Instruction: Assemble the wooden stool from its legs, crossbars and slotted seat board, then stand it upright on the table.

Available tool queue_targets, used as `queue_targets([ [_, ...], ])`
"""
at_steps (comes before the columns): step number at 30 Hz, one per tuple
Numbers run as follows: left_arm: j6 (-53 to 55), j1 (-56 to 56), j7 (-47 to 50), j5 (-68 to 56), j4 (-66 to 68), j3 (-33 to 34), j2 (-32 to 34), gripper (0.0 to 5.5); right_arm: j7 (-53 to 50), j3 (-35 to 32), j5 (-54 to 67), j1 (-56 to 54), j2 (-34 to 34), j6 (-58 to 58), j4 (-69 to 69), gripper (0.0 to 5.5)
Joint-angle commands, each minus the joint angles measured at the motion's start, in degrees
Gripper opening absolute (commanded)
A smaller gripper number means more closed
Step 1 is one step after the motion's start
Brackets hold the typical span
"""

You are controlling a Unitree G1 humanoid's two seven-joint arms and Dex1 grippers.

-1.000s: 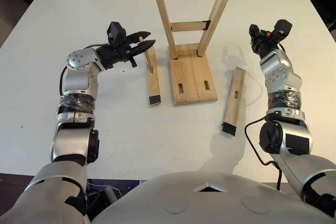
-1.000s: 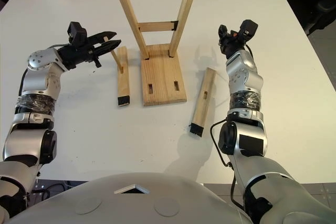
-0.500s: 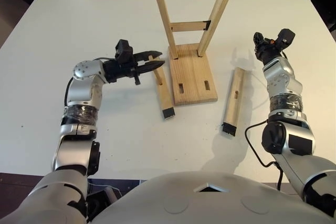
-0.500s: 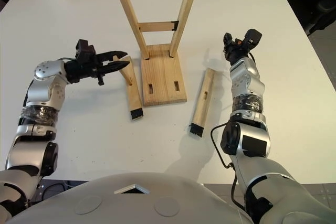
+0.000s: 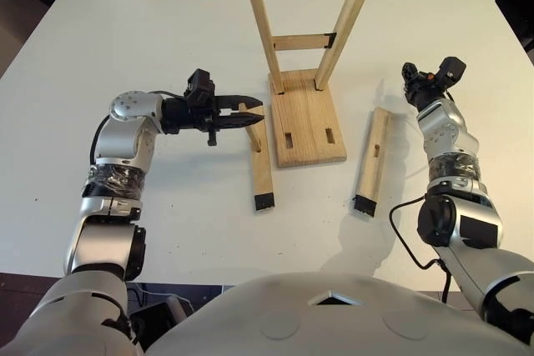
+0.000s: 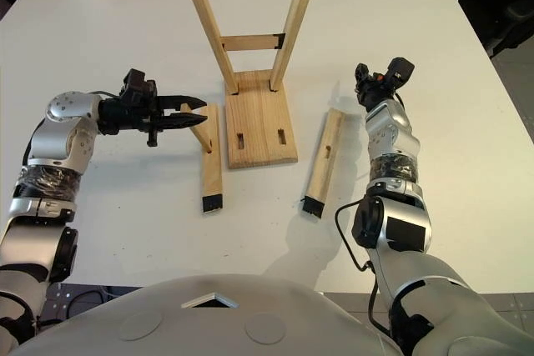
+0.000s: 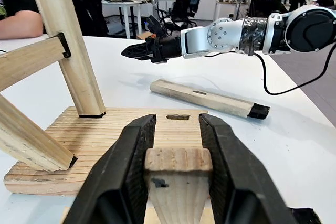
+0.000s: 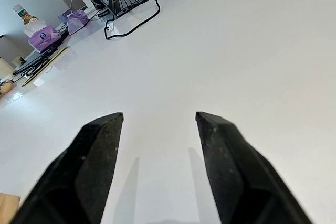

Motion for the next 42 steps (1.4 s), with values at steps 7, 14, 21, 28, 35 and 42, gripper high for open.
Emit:
queue_targets([
  [7, -4.4, -0.6, 0.6, 13.4, 7.6, -11.5, 1.5, 1.30, -3.0, -0.6, -1.0, 4.0, 2.5, -2.2, -0.3, 2.54],
  [14, -7.6, -5.1, -0.6, 15.2, 13.5, -14.5, 1.3, 1.30, -5.9, -1.3, -1.1, 4.3, 4.2, -4.5, 1.5, 2.54],
  [21, -10.2, -7.7, -0.7, 16.2, 20.2, -15.9, 1.1, 1.30, -6.9, -1.4, -1.1, 4.5, 5.1, -5.7, 2.2, 2.54],
  [28, -12.5, -10.2, 6.0, 14.6, 21.9, -12.4, 1.3, 1.30, -8.1, -2.5, -1.3, 3.5, 4.6, -7.5, 4.5, 2.54],
  [35, -5.1, -1.7, 12.8, 10.0, -0.8, -2.7, 7.5, 2.21, -10.1, -3.7, -1.4, 4.4, 3.5, -10.1, 7.0, 2.54],
  [42, 6.3, 19.3, 26.7, 5.1, -25.4, 9.5, 8.5, 2.21, -10.5, -3.7, -2.3, 6.9, 3.1, -10.6, 6.6, 2.54],
])
